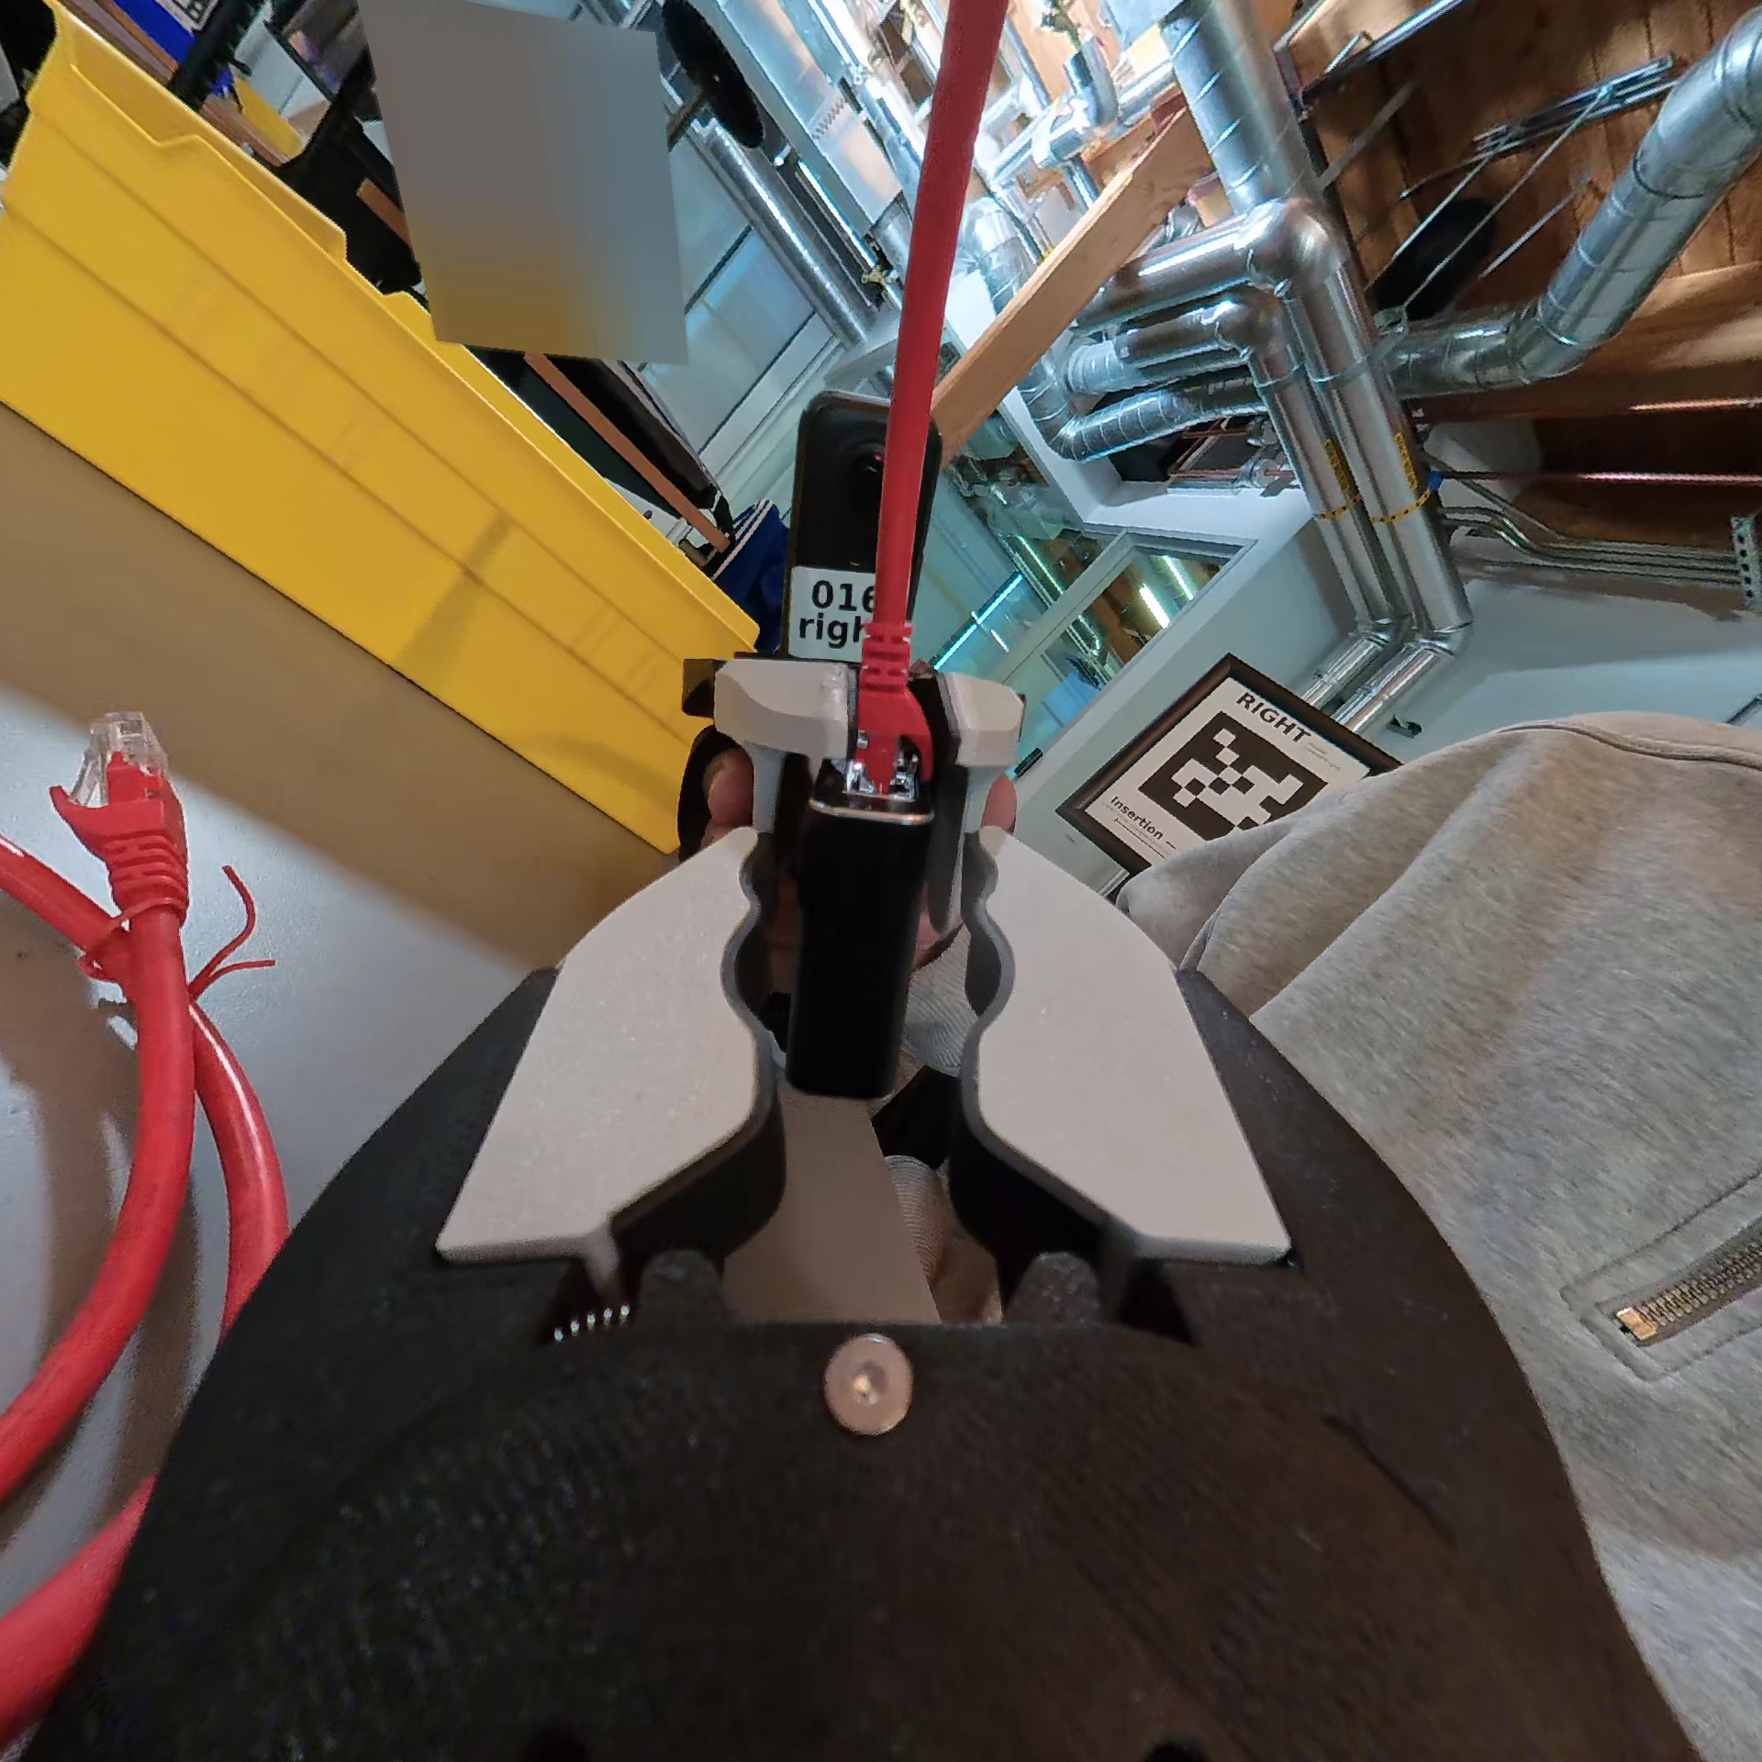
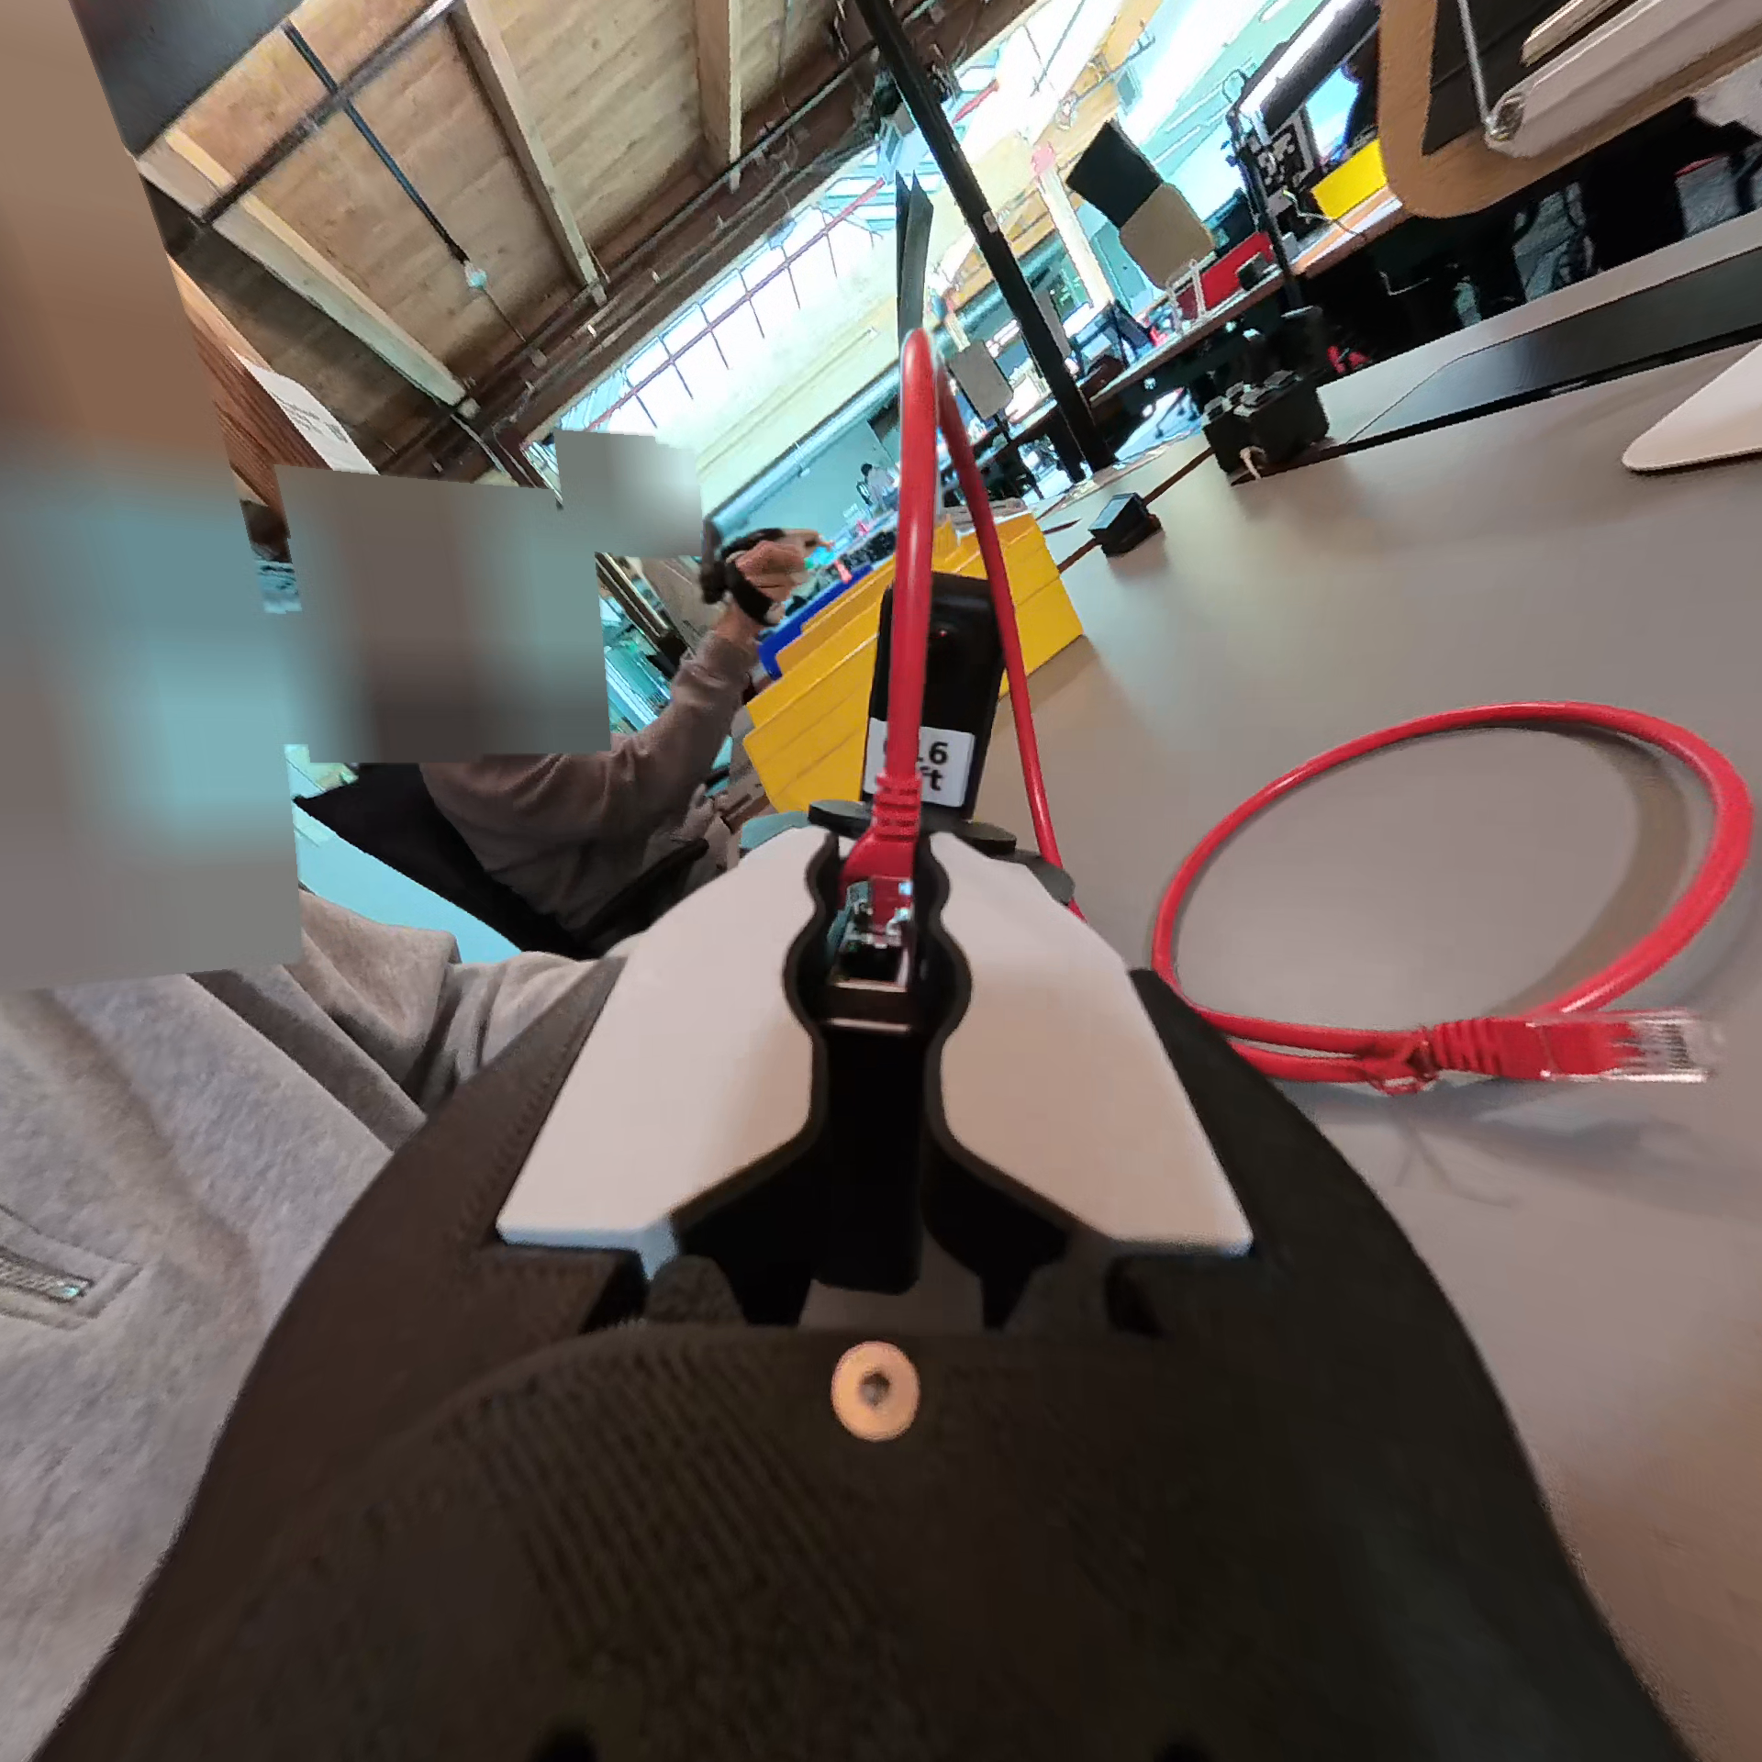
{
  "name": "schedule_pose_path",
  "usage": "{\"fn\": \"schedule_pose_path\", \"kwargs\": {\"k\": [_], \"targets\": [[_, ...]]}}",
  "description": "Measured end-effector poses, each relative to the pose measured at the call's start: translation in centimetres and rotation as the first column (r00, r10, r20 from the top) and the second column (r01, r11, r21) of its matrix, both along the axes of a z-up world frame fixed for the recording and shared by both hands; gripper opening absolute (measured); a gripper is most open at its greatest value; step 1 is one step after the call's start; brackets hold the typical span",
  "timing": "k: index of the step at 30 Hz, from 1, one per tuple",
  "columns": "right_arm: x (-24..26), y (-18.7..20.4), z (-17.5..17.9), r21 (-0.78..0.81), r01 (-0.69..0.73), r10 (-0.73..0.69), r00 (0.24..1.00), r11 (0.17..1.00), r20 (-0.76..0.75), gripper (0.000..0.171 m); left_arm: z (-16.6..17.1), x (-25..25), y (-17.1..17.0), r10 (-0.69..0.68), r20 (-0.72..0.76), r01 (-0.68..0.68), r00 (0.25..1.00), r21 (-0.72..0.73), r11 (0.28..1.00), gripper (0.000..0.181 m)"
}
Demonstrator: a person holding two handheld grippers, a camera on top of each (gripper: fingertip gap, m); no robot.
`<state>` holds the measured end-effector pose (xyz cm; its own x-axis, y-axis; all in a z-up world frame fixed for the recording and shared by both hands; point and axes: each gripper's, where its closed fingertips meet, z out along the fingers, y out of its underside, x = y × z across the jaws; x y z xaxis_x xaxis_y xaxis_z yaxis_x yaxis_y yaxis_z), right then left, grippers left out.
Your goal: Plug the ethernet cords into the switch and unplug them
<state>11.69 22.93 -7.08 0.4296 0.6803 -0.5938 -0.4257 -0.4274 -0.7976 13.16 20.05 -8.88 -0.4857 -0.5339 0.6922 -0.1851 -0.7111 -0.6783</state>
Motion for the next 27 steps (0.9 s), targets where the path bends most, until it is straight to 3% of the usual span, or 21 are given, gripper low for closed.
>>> {"fn": "schedule_pose_path", "kwargs": {"k": [14, 20, 27], "targets": [[-0.2, 0.0, 0.3, -0.01, -0.017, 0.016, 0.998, 1.0, -0.056, 0.016, 0.0, 0.0, -0.7, -0.028, -0.002, 0.028, 1.0, 0.02, 0.999, 0.023], [2.0, 0.4, 1.1, 0.041, 0.067, -0.065, 0.996, 0.997, -0.058, 0.032, -0.1, 0.0, -0.2, 0.002, -0.006, -0.002, 1.0, 0.011, 1.0, 0.022], [2.6, 0.4, 0.2, 0.064, 0.08, -0.086, 0.99, 0.995, 0.112, 0.027, -0.2, 0.2, 0.2, 0.041, -0.02, -0.041, 0.999, 0.022, 0.999, 0.022]]}}
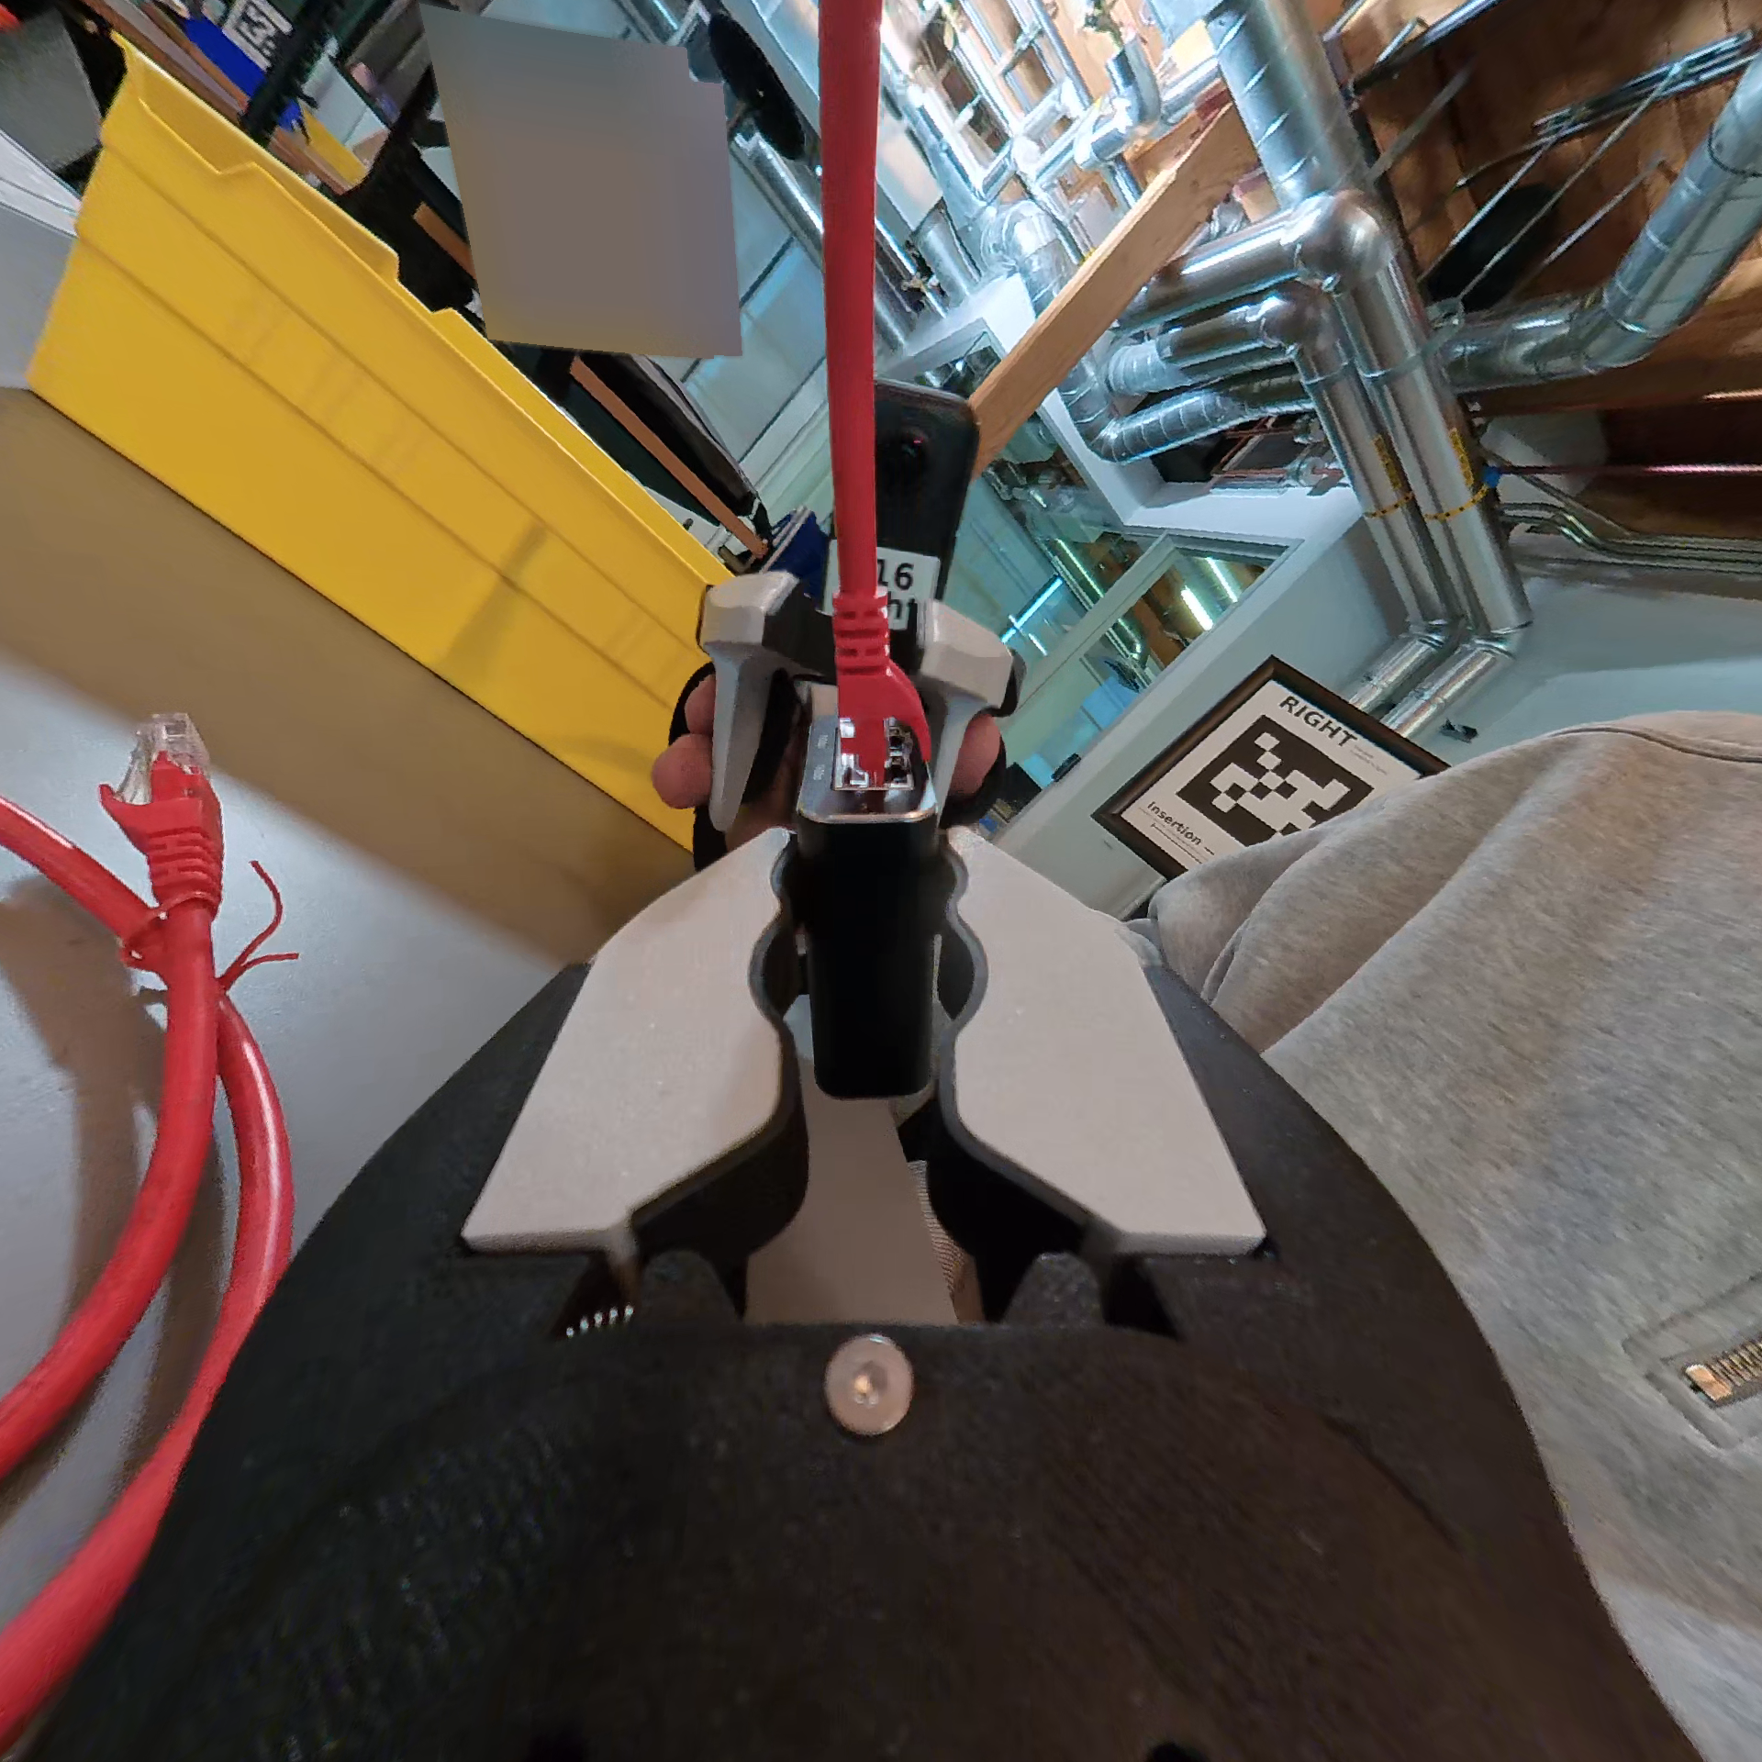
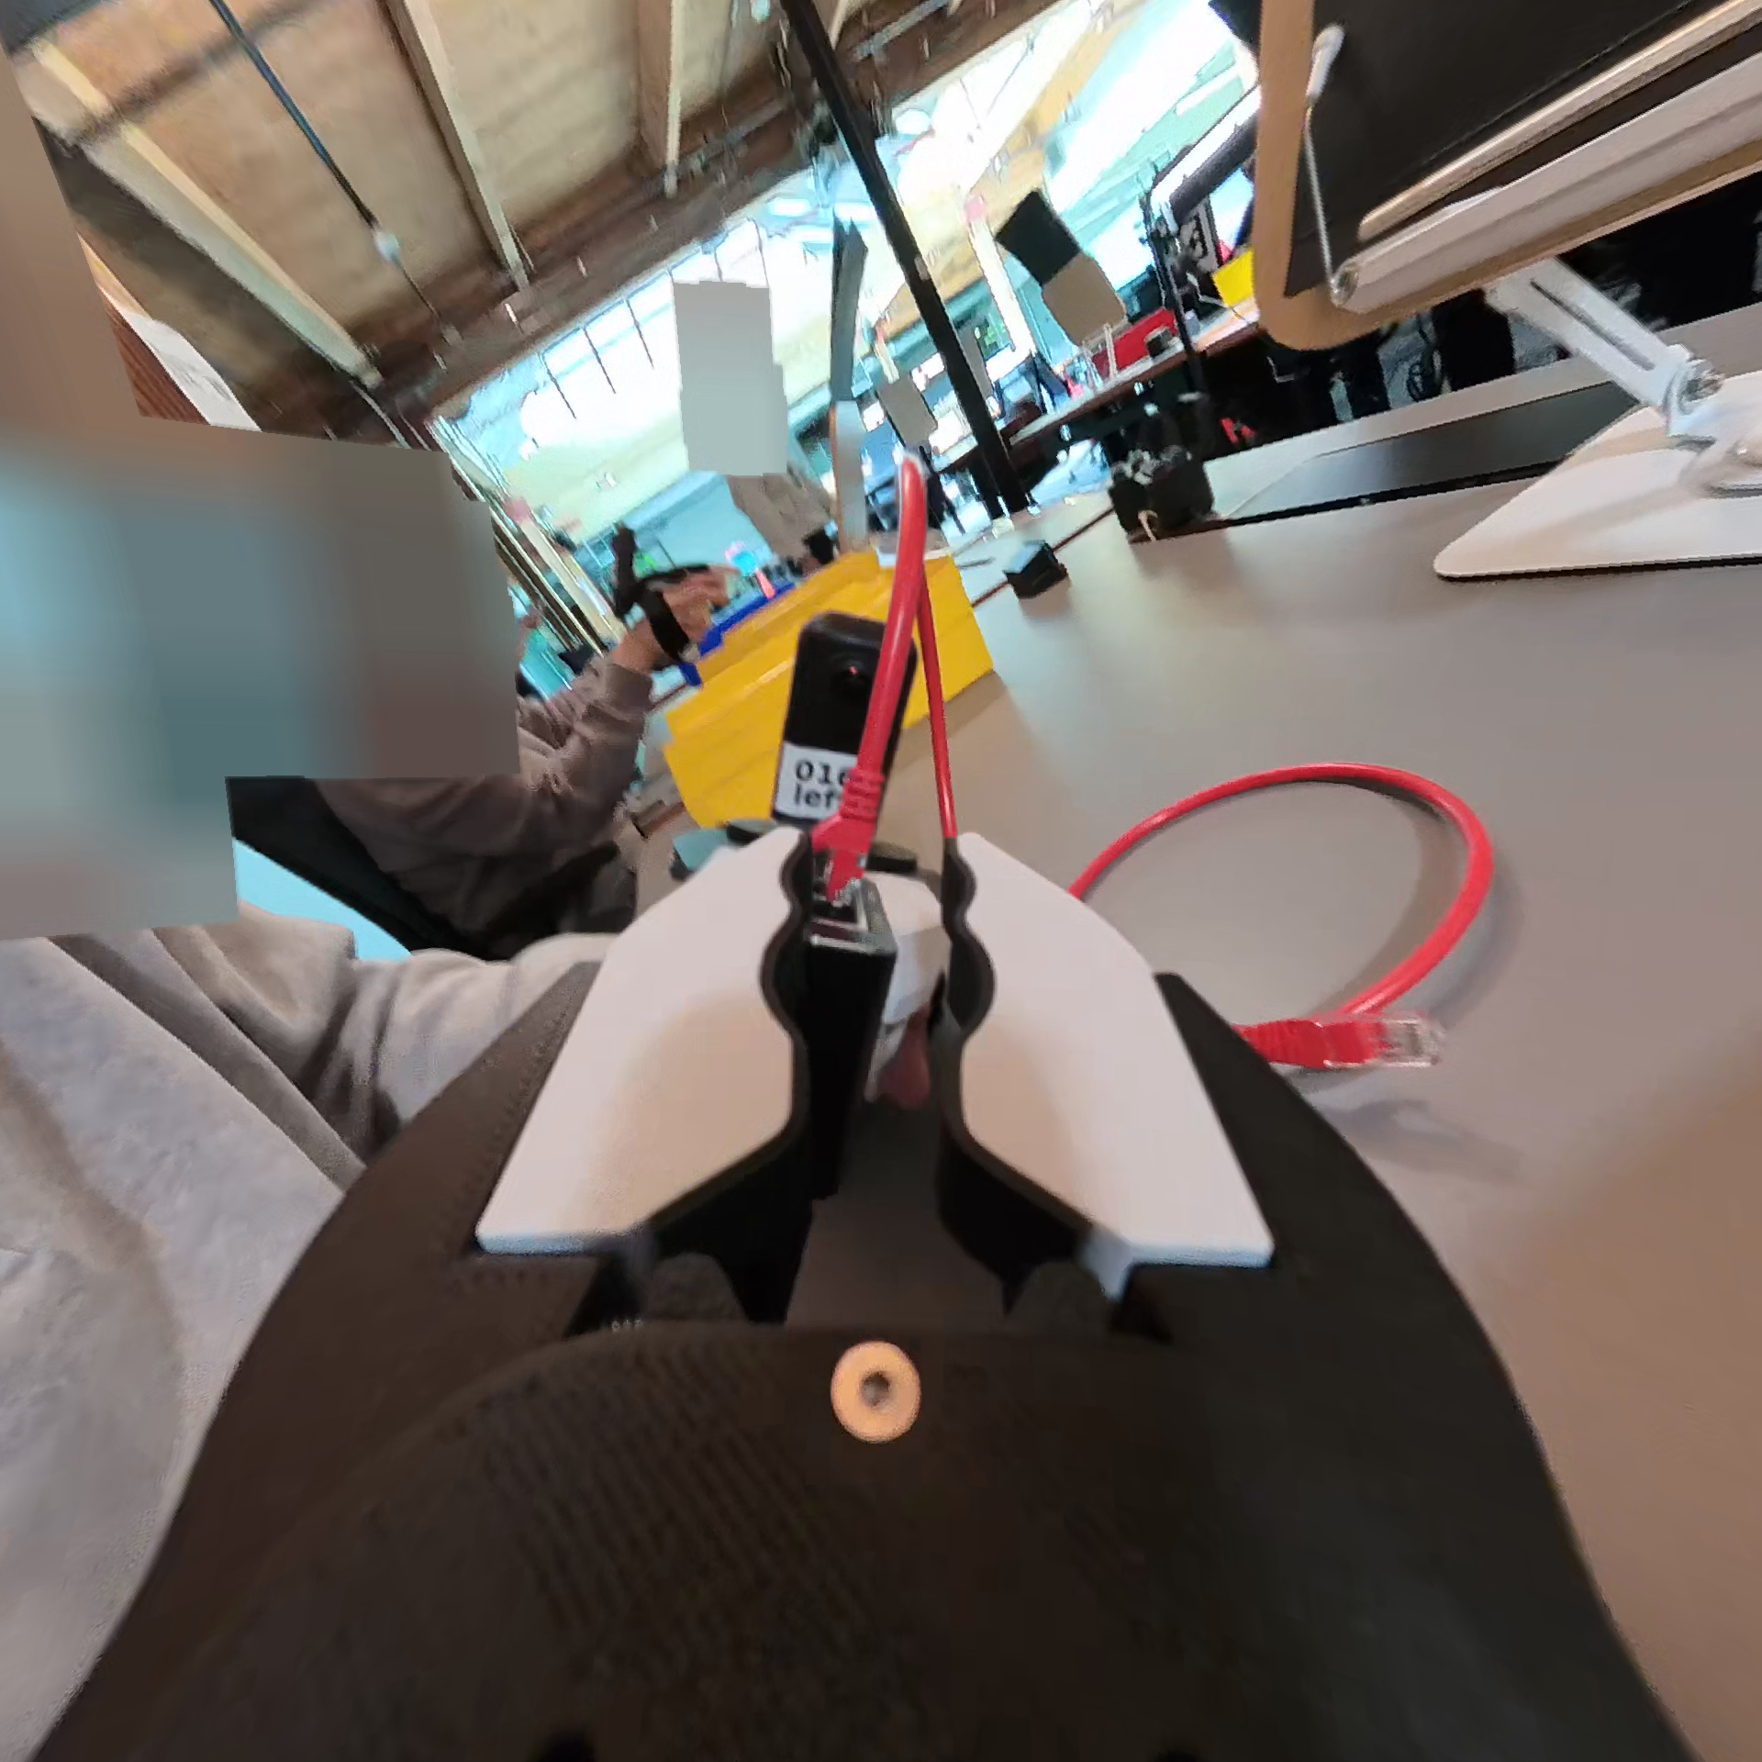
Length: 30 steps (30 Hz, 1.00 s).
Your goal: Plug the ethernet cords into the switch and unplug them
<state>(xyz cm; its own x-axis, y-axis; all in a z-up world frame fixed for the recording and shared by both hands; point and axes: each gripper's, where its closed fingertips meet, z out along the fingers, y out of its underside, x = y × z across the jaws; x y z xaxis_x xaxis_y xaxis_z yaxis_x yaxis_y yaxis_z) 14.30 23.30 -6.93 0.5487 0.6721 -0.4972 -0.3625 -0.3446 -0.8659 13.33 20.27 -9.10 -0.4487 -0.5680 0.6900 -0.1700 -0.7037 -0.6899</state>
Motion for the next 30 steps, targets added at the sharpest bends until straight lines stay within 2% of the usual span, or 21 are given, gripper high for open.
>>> {"fn": "schedule_pose_path", "kwargs": {"k": [4, 8, 12, 14, 18, 23, 26, 30], "targets": [[0.3, -0.5, -0.4, 0.067, -0.02, 0.009, 0.986, 0.998, 0.168, 0.035, -0.1, 0.1, 0.8, 0.071, -0.01, -0.071, 0.997, 0.024, 0.997, 0.022], [0.0, -0.8, 0.2, 0.105, -0.032, 0.017, 0.989, 0.994, 0.148, 0.034, 0.0, 0.0, 1.3, 0.14, -0.008, -0.139, 0.99, 0.069, 0.988, 0.023], [0.2, -0.4, -0.2, 0.139, 0.015, -0.046, 0.974, 0.99, 0.224, 0.028, 0.0, 0.1, 0.9, 0.136, -0.012, -0.134, 0.991, 0.106, 0.985, 0.022], [0.1, -0.4, -0.5, 0.121, 0.01, -0.037, 0.976, 0.993, 0.216, 0.029, 0.0, 0.1, 0.8, 0.132, -0.008, -0.131, 0.991, 0.11, 0.985, 0.022], [-1.0, -0.5, -1.7, 0.001, -0.068, 0.067, 0.985, 0.998, 0.157, 0.041, 0.3, -0.2, 1.5, 0.146, 0.017, -0.146, 0.989, 0.058, 0.988, 0.023], [-2.4, -1.0, -3.0, -0.098, -0.147, 0.16, 0.978, 0.984, 0.135, 0.033, 0.4, -0.3, 1.7, 0.152, 0.029, -0.154, 0.988, 0.058, 0.986, 0.022], [-2.6, -0.8, -2.7, -0.074, -0.119, 0.13, 0.979, 0.99, 0.159, 0.026, 0.4, -0.3, 2.1, 0.176, 0.031, -0.177, 0.984, 0.047, 0.983, 0.025], [-2.1, -0.6, -2.9, -0.054, -0.08, 0.09, 0.973, 0.995, 0.214, 0.025, 0.8, -0.8, 4.1, 0.276, 0.064, -0.277, 0.959, 0.0, 0.961, 0.043]]}}
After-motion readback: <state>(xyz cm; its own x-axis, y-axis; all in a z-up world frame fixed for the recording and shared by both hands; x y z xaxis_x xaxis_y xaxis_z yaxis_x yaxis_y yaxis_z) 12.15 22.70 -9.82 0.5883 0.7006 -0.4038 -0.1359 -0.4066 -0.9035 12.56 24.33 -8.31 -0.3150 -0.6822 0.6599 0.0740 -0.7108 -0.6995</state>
